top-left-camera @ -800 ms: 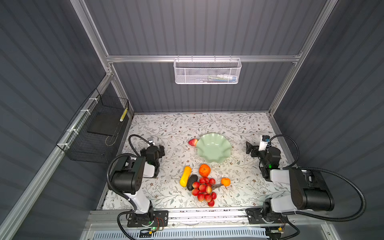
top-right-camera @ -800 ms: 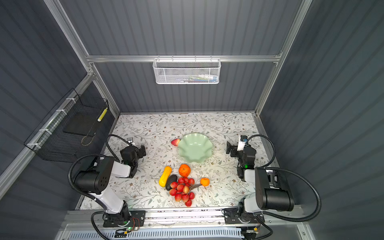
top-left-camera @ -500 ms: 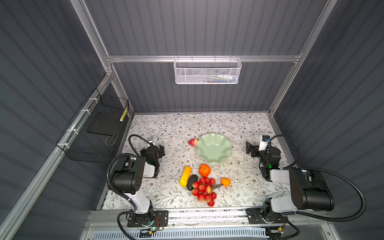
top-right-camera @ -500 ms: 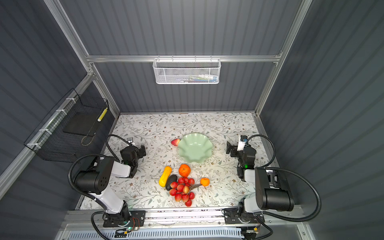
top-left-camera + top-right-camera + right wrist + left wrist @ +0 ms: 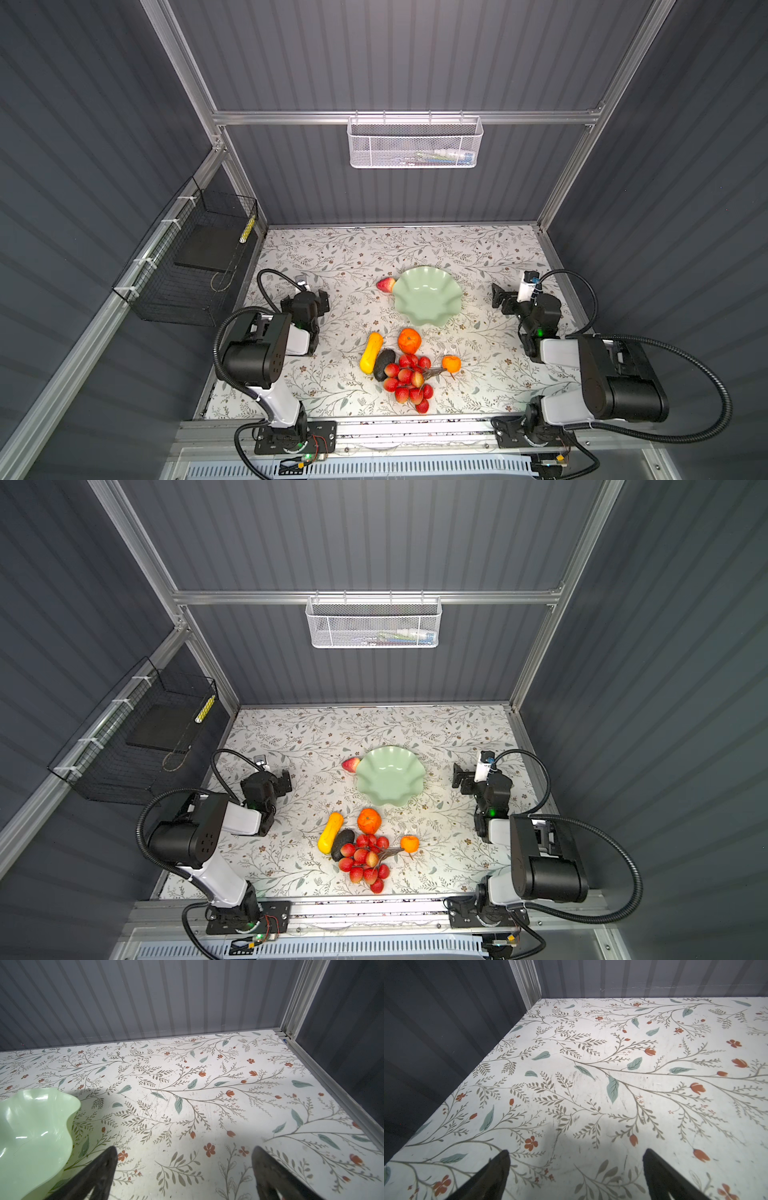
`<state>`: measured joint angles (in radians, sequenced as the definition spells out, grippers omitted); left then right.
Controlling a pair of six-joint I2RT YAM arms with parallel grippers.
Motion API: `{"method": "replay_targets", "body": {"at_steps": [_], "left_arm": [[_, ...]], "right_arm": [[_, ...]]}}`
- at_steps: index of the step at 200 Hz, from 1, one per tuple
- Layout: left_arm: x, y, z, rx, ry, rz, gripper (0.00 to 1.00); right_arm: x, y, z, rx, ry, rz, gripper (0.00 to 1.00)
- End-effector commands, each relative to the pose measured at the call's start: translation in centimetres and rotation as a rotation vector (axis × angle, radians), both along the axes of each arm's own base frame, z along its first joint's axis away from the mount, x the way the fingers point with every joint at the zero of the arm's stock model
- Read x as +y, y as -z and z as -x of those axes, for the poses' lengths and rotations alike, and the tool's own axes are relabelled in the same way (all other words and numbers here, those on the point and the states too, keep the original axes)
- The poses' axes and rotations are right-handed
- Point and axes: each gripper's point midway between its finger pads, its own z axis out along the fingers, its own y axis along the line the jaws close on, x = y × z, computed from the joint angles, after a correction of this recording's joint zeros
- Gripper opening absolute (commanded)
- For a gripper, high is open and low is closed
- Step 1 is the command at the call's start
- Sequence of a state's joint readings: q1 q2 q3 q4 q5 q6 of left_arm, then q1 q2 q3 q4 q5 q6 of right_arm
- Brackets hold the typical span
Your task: Place and organize the fake fruits in the fruit bowl
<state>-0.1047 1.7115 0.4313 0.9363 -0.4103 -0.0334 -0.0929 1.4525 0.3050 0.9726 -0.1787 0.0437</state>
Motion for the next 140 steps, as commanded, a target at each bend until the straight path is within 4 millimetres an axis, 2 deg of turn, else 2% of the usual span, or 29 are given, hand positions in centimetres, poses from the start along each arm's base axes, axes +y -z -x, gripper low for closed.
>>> {"method": "replay_targets", "body": {"at_steps": [1, 43, 63, 83, 97, 108, 114, 128, 140], "left_arm": [[0.3, -0.9, -0.6, -0.037, -0.02, 0.006, 1.0], [0.3, -0.9, -0.6, -0.04, -0.017, 0.006, 1.0], [0.2, -2.0, -0.5, -0.055, -0.012, 0.005, 1.0], [-0.7, -5.5, -0.8, -0.005, 0.032, 0.016, 1.0], [-0.5, -9.6, -0.9, -0.022, -0.019, 0.096, 1.0], [-0.7, -12.6, -0.6, -0.069, -0.02, 0.146, 1.0], [-0.5, -13.9, -0.2, -0.106, -0.038, 0.179, 1.0], [0.9, -16.3, 1.2, -0.168, -0.148, 0.251, 1.0], [2.0, -18.0, 2.4, -0.196, -0.214, 0.265, 1.0]], "right_arm": [[-1.1, -0.5, -0.7, -0.005, 0.058, 0.004, 0.99], [-1.2, -0.5, -0.6, -0.01, 0.065, 0.007, 0.99], [-2.5, -0.9, -0.3, -0.025, 0.152, -0.005, 0.99], [-4.2, -2.8, 0.5, -0.034, 0.259, -0.01, 0.99], [-4.8, -5.1, 0.7, 0.034, 0.324, -0.061, 0.99], [-4.5, -7.0, 0.9, 0.057, 0.344, -0.203, 0.99], [-4.2, -8.9, 1.3, 0.012, 0.353, -0.295, 0.99], [-4.5, -9.3, 2.5, -0.025, 0.419, -0.512, 0.99], [-2.8, -10.0, 2.7, -0.066, 0.277, -0.494, 0.99]]}}
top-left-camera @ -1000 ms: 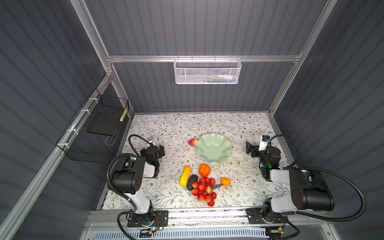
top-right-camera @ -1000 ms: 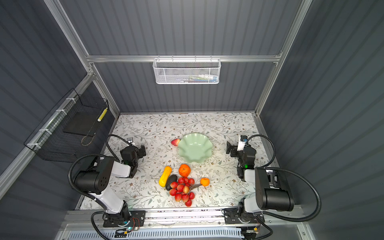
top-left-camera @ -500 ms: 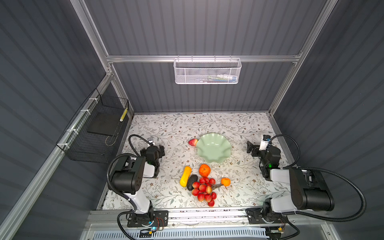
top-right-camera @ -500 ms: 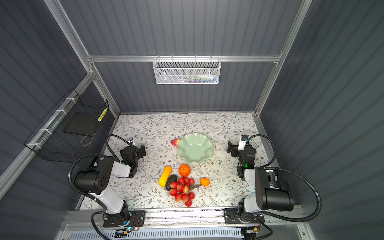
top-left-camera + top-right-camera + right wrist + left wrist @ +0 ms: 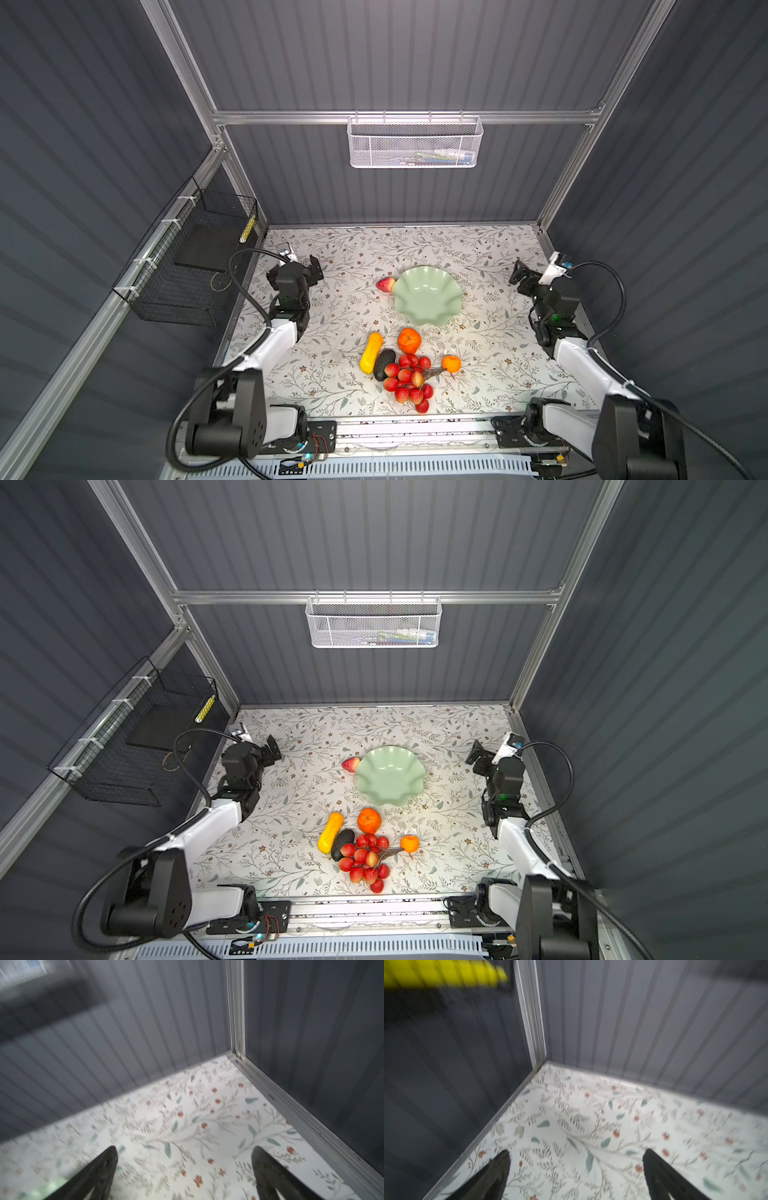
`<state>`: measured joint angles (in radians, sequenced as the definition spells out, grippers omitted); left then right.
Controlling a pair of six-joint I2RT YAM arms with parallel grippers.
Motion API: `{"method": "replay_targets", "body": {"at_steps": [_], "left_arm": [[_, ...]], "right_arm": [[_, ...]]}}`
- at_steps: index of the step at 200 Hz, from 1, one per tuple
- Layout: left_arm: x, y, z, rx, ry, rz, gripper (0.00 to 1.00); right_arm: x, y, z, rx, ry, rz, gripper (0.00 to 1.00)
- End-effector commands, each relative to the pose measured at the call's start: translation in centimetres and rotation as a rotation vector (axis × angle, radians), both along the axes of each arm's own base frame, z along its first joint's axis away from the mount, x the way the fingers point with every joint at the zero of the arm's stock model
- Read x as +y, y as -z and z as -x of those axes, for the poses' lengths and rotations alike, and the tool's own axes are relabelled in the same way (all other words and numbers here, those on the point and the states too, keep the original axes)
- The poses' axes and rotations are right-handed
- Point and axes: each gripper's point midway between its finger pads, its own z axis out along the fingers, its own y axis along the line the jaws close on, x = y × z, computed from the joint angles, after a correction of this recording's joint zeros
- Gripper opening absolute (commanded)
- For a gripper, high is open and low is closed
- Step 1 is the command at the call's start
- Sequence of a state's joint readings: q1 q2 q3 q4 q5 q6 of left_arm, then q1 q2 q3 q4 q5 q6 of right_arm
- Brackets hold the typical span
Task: Place and organize the fake fruits in the fruit bowl
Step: 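Lower the right gripper onto the small orange tangerine and grasp it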
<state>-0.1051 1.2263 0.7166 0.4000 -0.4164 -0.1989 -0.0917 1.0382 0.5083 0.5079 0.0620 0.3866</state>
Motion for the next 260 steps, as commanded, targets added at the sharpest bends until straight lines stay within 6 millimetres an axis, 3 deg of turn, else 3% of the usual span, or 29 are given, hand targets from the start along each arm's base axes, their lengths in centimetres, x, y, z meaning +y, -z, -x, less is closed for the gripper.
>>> {"method": "replay_targets", "body": {"at_steps": [1, 18, 48, 63, 77, 98, 136, 202, 260], "left_arm": [[2.0, 0.8, 3.1, 0.087, -0.142, 0.112, 1.0], [2.0, -1.7, 4.3, 0.096, -0.139, 0.121, 1.0], [-2.4, -4.8, 4.5, 0.188, 0.175, 0.001, 1.0], [-4.1, -4.7, 4.6, 0.209, 0.282, -0.016, 1.0], [-5.0, -3.4, 4.3, 0.198, 0.332, 0.006, 1.0], [-5.5, -1.3, 4.0, 0.229, 0.352, 0.041, 1.0], [-5.5, -0.7, 4.1, 0.291, 0.357, 0.023, 1.0], [-5.1, -0.4, 4.9, 0.299, 0.343, 0.013, 1.0], [-5.2, -0.5, 5.2, 0.293, 0.344, 0.019, 1.0]], "right_arm": [[1.3, 2.8, 1.6, 0.049, -0.055, -0.218, 0.99], [3.2, 3.3, 2.3, 0.12, -0.158, -0.225, 0.99], [6.7, 5.2, 4.5, 0.386, -0.269, -0.249, 0.9], [9.0, 6.9, 6.2, 0.532, -0.32, -0.21, 0.85], [11.8, 8.5, 8.1, 0.649, -0.395, -0.164, 0.84], [15.4, 10.8, 11.4, 0.799, -0.474, -0.136, 0.82], [19.6, 13.9, 16.3, 0.955, -0.599, -0.158, 0.79], [23.2, 17.3, 20.9, 1.137, -0.724, -0.173, 0.76], [24.2, 19.3, 20.6, 1.196, -0.711, -0.121, 0.69]]}}
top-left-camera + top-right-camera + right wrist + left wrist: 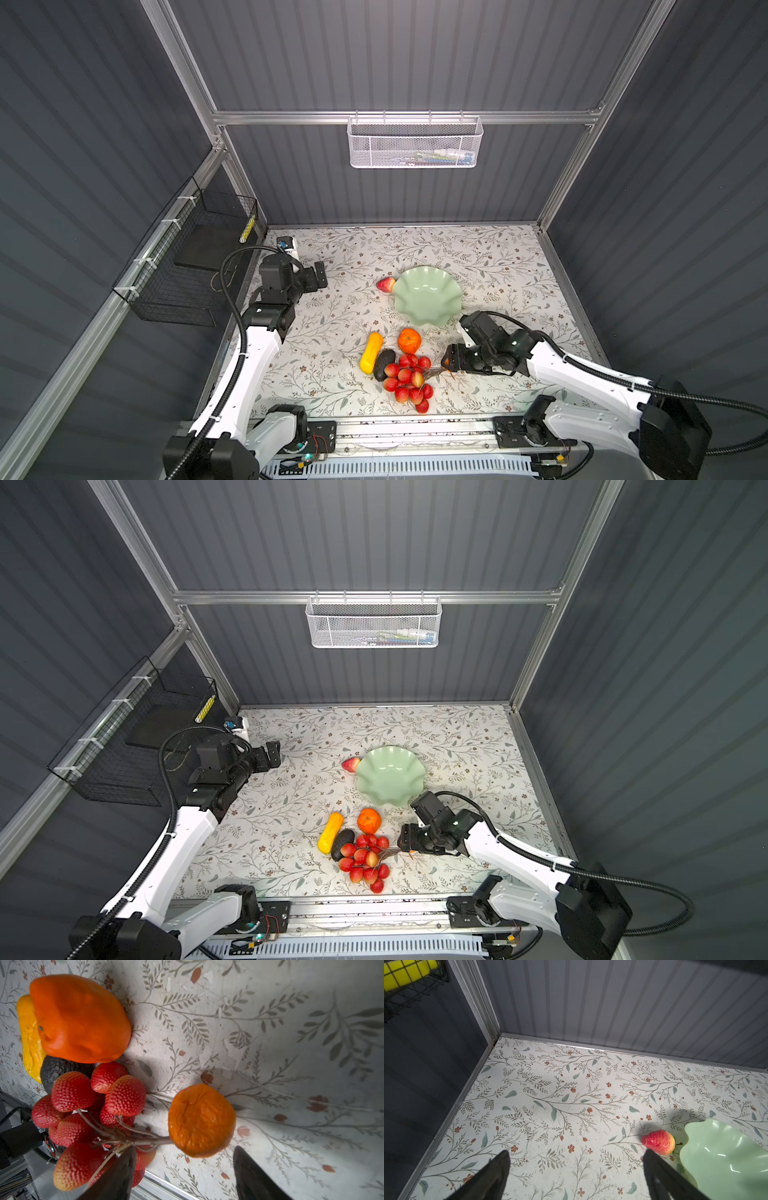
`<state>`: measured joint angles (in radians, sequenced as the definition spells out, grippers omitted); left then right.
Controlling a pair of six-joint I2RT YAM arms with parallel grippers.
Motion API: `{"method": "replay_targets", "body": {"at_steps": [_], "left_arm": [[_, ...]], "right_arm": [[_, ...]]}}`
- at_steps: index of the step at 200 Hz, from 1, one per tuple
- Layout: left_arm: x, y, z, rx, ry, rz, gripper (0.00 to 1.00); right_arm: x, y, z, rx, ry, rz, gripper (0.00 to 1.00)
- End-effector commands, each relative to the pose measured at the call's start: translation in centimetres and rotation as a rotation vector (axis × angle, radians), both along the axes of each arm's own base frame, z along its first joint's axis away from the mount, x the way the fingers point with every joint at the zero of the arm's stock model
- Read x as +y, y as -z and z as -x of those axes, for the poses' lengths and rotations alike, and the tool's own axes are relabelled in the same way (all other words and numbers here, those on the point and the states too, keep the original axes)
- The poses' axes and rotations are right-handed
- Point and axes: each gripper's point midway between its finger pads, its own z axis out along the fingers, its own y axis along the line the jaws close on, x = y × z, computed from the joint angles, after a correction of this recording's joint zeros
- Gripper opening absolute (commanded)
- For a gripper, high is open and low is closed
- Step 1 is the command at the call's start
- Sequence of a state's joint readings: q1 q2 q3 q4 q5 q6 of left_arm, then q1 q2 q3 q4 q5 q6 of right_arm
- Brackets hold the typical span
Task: Place and organize the fake fruits in the fruit bowl
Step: 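Lower the right gripper onto the small orange tangerine and grasp it, then carry the tangerine over the green bowl and release it with the right gripper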
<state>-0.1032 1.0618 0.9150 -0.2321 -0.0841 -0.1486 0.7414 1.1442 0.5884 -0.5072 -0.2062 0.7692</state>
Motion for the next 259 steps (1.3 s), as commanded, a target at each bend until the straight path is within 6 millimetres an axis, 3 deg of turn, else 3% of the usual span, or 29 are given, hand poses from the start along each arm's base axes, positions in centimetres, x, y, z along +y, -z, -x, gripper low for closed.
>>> {"method": "replay_targets", "body": {"at_steps": [1, 54, 79, 101, 121, 144, 166, 179, 196, 210, 259], "left_arm": [[-0.1, 0.3, 0.5, 0.01, 0.016, -0.011, 1.0], [-0.1, 0.3, 0.6, 0.013, 0.016, -0.014, 1.0], [-0.2, 0.4, 0.6, 0.016, 0.02, -0.012, 1.0], [-0.3, 0.4, 0.6, 0.017, 0.028, -0.009, 1.0], [-0.4, 0.4, 0.6, 0.018, 0.032, -0.006, 1.0], [-0.5, 0.5, 0.6, 0.02, 0.034, -0.006, 1.0], [-0.6, 0.5, 0.6, 0.022, 0.041, -0.001, 1.0], [-0.8, 0.5, 0.5, 0.024, 0.05, 0.009, 1.0], [-1.1, 0.7, 0.5, 0.034, 0.064, 0.017, 1.0], [-1.2, 0.8, 0.5, 0.043, 0.07, 0.019, 1.0], [-1.0, 0.8, 0.6, 0.049, 0.065, 0.004, 1.0]], "right_arm": [[0.3, 0.6, -0.4, 0.011, 0.002, 0.019, 0.69], [0.5, 1.9, -1.7, 0.013, -0.027, 0.097, 0.62], [0.5, 2.1, -1.9, 0.011, -0.033, 0.108, 0.52], [-0.1, 1.8, -2.1, -0.015, -0.02, 0.13, 0.41], [-2.1, 1.4, -2.4, -0.068, 0.007, 0.196, 0.36], [-5.4, -0.3, -2.8, -0.129, 0.07, 0.251, 0.35], [-6.4, -5.9, -4.7, -0.332, 0.112, 0.217, 0.34], [-5.8, -9.4, -6.6, -0.461, 0.131, 0.168, 0.33], [-4.3, -11.6, -9.3, -0.553, 0.124, 0.157, 0.34], [-2.7, -12.1, -11.5, -0.573, 0.097, 0.175, 0.34], [3.9, -10.2, -19.1, -0.579, -0.029, 0.175, 0.35]]}}
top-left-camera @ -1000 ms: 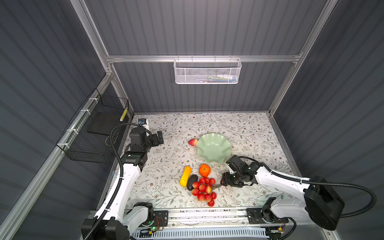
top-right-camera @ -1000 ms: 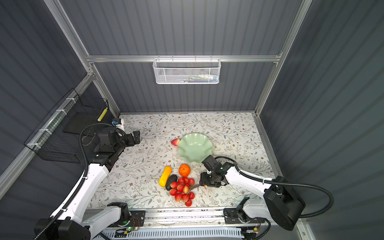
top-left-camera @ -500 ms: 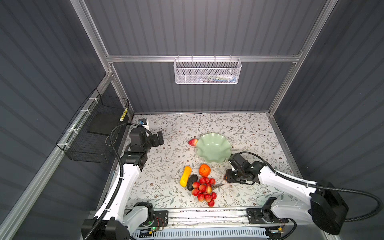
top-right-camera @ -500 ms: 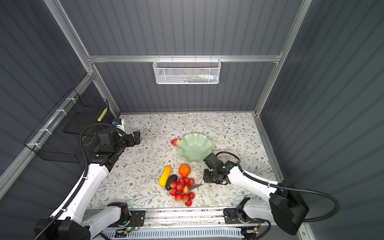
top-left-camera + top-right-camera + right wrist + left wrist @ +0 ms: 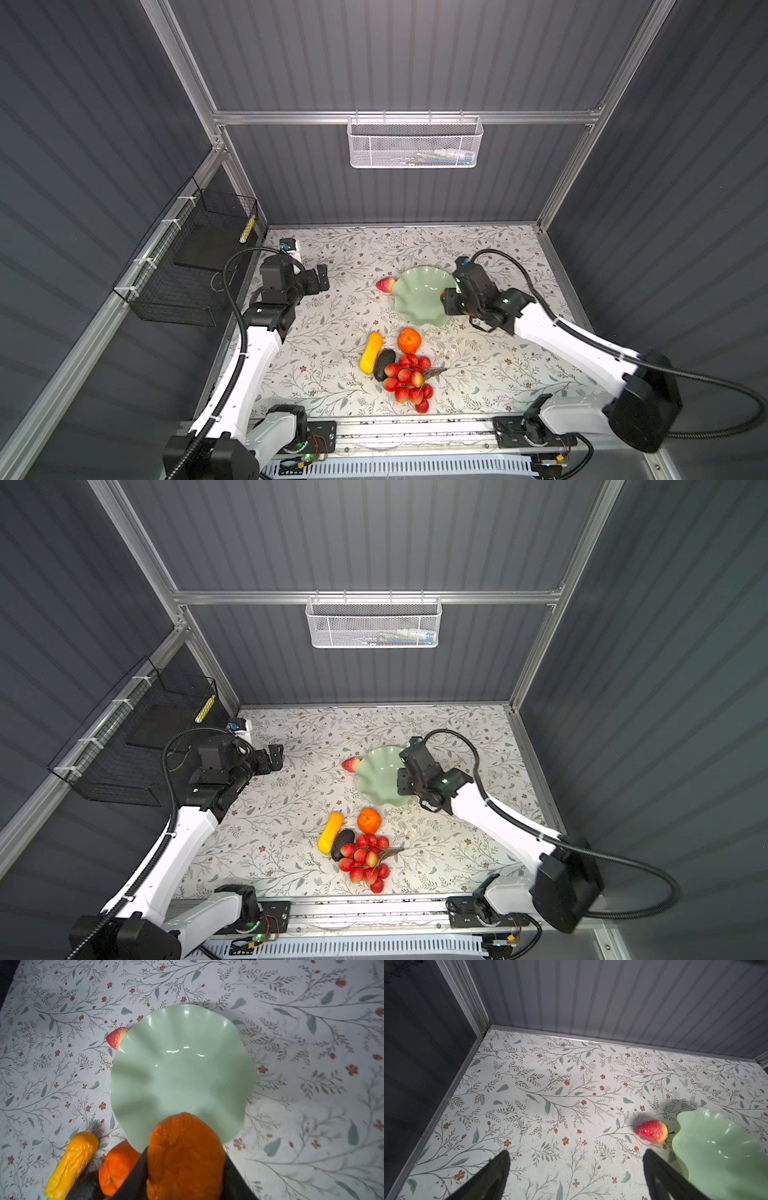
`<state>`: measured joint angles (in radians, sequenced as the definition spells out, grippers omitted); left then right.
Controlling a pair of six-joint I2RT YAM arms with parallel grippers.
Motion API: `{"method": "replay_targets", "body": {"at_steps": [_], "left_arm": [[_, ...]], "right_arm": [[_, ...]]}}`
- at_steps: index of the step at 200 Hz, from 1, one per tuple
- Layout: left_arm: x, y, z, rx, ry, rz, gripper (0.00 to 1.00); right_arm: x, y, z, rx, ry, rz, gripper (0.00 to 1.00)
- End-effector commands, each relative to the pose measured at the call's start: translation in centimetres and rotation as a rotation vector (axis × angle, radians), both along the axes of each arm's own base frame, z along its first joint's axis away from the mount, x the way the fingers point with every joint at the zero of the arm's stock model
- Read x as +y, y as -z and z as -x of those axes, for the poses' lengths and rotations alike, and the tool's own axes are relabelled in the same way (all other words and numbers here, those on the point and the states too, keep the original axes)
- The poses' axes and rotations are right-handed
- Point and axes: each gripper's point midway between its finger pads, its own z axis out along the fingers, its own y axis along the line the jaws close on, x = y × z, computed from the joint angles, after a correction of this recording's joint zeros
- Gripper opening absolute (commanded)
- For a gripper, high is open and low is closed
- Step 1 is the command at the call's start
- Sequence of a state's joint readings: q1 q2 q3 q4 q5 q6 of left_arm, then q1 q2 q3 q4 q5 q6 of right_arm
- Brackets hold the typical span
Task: Place and organize the fake fruits in the fruit bowl
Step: 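Carry the tangerine over the green bowl and release it with the right gripper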
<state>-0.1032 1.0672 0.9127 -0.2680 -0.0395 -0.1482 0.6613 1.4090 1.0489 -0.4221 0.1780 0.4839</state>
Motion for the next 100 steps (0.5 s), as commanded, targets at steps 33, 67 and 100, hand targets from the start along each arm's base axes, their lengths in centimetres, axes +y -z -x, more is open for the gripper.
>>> {"method": "replay_targets", "body": {"at_steps": [33, 67, 100], "left_arm": [[-0.5, -0.1, 0.1, 0.007, 0.032, -0.004, 1.0], [-0.6, 0.1, 0.0, 0.018, 0.04, 0.0, 1.0], [-1.1, 0.4, 0.0, 0.026, 0.062, 0.009, 1.0]], "right_arm": [[3.8, 4.0, -6.1, 0.014, -0.121, 0.099, 0.36], [4.2, 7.1, -8.6, 0.06, -0.115, 0.099, 0.38], [4.4, 9.3, -9.9, 0.1, -0.11, 0.101, 0.44]]}}
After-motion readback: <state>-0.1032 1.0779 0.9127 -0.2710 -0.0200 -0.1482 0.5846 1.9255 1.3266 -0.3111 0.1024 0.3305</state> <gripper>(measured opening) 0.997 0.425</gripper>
